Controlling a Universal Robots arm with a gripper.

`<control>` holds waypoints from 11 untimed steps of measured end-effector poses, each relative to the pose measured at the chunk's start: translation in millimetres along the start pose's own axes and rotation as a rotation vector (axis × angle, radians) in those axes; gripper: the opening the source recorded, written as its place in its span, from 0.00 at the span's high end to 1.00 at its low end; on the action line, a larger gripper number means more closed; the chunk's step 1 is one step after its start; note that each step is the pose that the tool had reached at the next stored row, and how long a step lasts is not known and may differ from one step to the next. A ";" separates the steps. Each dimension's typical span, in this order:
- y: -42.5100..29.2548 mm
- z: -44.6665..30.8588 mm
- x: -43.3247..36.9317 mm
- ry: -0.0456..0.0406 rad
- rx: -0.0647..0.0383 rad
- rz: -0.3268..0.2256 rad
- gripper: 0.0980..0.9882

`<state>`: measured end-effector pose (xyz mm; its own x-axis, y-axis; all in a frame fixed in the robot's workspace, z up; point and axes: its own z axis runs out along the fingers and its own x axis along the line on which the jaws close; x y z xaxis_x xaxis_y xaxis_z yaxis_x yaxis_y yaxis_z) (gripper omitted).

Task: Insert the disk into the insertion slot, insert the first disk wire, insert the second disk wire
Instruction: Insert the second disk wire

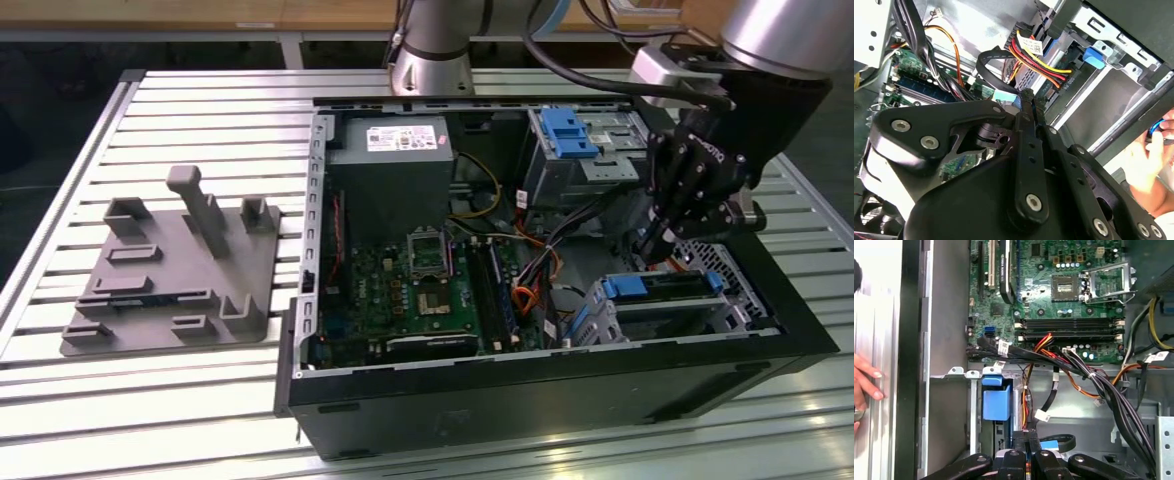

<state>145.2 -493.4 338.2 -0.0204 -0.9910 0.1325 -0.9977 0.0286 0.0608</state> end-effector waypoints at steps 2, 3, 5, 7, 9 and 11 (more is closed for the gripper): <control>-0.1 0.1 0.1 -0.0061 -0.001 0.009 0.95; -0.4 0.1 0.3 -0.0087 -0.002 0.010 0.95; -1.6 0.0 0.8 -0.0140 -0.002 0.011 0.95; -3.1 0.0 1.4 -0.0189 -0.002 0.011 0.95; -3.4 0.1 2.1 -0.0236 -0.004 0.013 0.95; -3.4 0.2 2.6 -0.0284 -0.005 0.021 0.95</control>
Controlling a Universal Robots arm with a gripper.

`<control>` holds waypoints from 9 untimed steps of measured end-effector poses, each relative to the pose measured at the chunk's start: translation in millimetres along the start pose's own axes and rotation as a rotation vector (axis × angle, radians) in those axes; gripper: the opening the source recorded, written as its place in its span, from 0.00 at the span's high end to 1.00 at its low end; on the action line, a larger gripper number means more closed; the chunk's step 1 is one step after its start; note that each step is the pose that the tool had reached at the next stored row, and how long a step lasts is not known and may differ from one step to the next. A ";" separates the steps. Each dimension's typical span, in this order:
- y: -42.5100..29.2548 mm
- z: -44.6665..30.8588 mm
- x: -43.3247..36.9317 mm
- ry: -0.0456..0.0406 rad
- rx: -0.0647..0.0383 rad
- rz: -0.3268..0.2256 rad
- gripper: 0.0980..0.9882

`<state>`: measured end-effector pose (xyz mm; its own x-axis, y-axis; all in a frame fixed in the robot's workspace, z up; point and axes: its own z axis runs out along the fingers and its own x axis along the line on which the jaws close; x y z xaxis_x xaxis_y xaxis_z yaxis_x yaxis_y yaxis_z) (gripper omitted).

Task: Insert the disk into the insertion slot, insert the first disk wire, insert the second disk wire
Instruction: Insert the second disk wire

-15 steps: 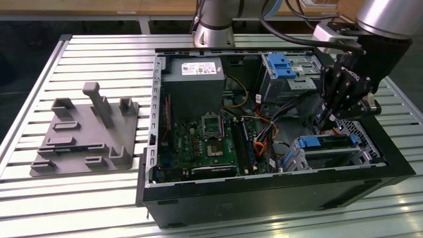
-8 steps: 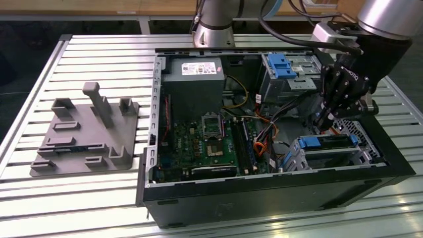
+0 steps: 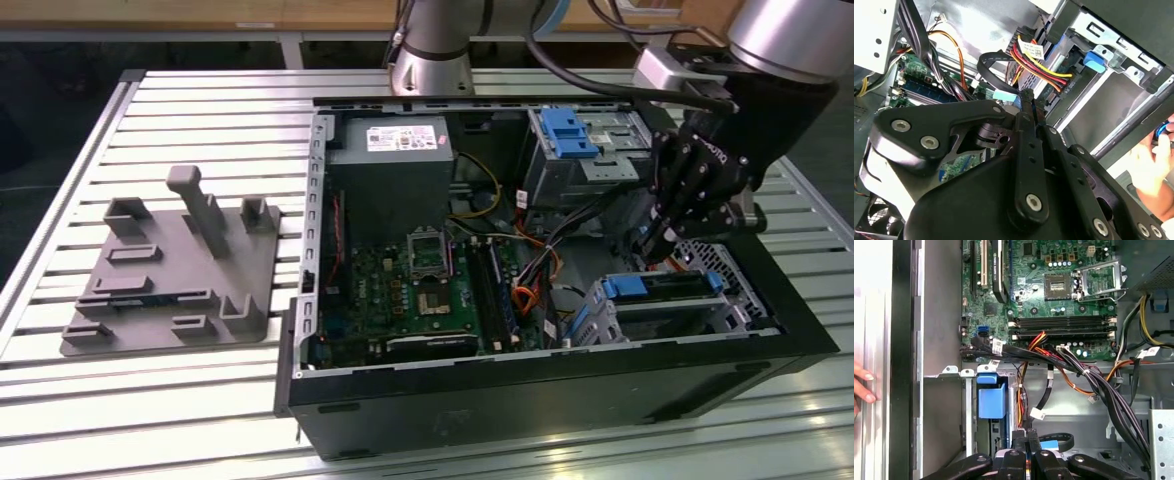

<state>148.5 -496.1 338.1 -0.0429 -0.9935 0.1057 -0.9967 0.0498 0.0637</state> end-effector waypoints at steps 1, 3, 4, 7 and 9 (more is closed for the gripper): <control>-0.1 0.0 0.2 -0.0024 -0.001 0.006 0.95; -0.3 0.0 1.0 -0.0058 -0.002 0.011 0.95; -1.0 0.1 1.7 -0.0071 -0.002 0.011 0.95; -2.4 0.3 4.1 -0.0088 -0.004 0.012 0.95; -2.9 0.3 4.4 -0.0127 -0.007 0.012 0.95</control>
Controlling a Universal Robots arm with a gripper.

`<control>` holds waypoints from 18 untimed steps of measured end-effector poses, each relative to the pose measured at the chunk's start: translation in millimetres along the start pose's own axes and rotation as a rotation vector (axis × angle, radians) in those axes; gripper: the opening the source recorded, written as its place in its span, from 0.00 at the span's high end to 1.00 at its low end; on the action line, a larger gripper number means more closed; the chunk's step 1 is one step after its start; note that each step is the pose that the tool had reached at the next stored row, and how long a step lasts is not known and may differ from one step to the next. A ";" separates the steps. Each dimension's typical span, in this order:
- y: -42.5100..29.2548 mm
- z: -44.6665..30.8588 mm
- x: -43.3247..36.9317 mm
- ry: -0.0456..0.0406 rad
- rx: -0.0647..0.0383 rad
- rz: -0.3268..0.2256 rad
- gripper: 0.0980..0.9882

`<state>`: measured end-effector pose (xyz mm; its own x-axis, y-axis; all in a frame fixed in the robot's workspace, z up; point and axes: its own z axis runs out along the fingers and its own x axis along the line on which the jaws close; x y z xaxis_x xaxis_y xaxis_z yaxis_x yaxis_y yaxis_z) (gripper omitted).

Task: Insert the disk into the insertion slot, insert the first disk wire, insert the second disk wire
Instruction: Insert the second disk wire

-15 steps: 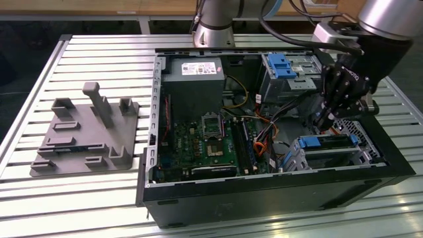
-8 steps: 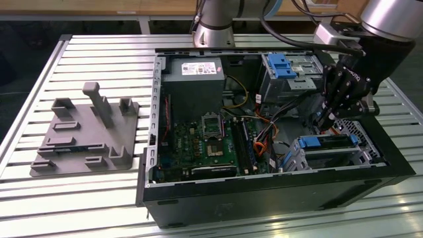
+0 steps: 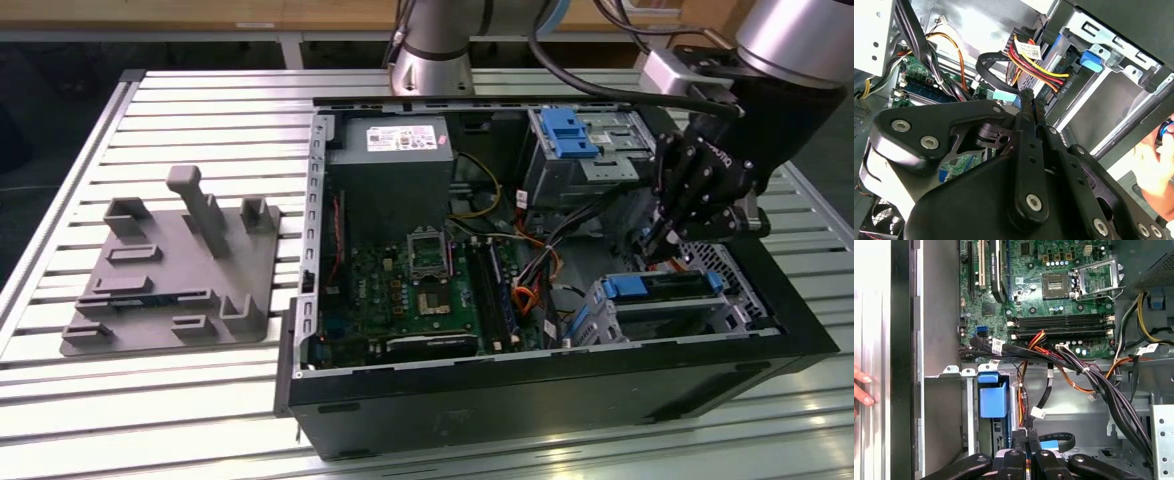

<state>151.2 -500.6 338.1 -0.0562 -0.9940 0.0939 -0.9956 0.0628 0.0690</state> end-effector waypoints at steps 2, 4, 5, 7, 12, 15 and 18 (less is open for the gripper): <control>-0.2 0.1 0.7 -0.0108 -0.002 0.000 0.95; -0.3 0.2 1.4 -0.0215 -0.003 0.000 0.95; -0.4 0.2 1.9 -0.0272 -0.003 0.000 0.95; -0.5 0.3 3.5 -0.0359 -0.004 0.000 0.95; -0.7 0.7 6.9 -0.0403 -0.006 0.001 0.95; -1.1 0.7 7.5 -0.0404 -0.006 0.002 0.95; -2.4 0.8 9.6 -0.0408 -0.006 0.005 0.95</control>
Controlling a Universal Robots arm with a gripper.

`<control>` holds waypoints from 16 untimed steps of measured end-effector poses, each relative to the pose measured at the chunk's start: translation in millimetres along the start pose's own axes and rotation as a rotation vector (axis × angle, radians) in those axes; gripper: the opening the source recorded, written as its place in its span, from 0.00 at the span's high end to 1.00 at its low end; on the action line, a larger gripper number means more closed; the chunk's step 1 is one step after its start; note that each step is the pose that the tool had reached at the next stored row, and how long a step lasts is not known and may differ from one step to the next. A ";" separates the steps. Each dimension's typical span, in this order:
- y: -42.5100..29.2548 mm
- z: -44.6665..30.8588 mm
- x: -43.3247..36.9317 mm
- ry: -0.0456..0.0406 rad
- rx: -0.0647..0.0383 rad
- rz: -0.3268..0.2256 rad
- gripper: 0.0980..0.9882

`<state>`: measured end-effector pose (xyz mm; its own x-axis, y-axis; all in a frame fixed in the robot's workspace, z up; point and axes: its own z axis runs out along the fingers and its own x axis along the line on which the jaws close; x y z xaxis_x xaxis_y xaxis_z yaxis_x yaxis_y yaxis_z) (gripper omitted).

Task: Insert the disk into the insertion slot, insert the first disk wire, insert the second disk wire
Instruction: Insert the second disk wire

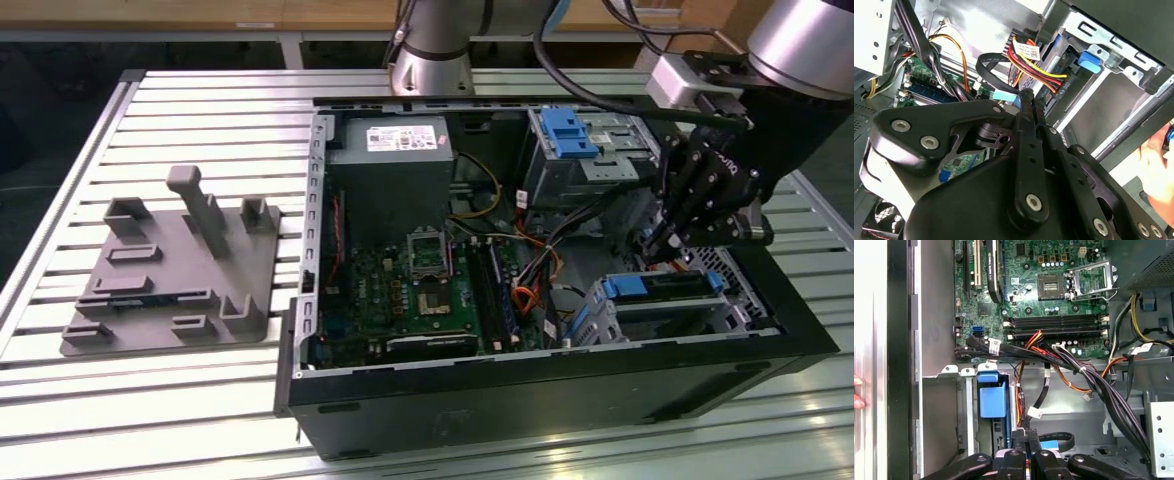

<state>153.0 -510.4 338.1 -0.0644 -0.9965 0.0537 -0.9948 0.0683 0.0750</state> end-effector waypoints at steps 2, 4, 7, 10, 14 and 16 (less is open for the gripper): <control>-0.6 0.1 2.3 0.0000 0.000 0.001 0.95; -1.0 0.2 5.1 -0.0002 0.000 0.003 0.95; -1.3 0.3 8.2 -0.0012 -0.001 0.010 0.95; -1.4 0.4 10.1 -0.0029 -0.002 0.022 0.95; -1.5 0.4 10.7 -0.0029 -0.002 0.024 0.95; -1.5 0.5 10.9 -0.0031 -0.002 0.024 0.95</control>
<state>153.8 -521.3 338.1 -0.0882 -0.9947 0.0524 -0.9929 0.0920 0.0755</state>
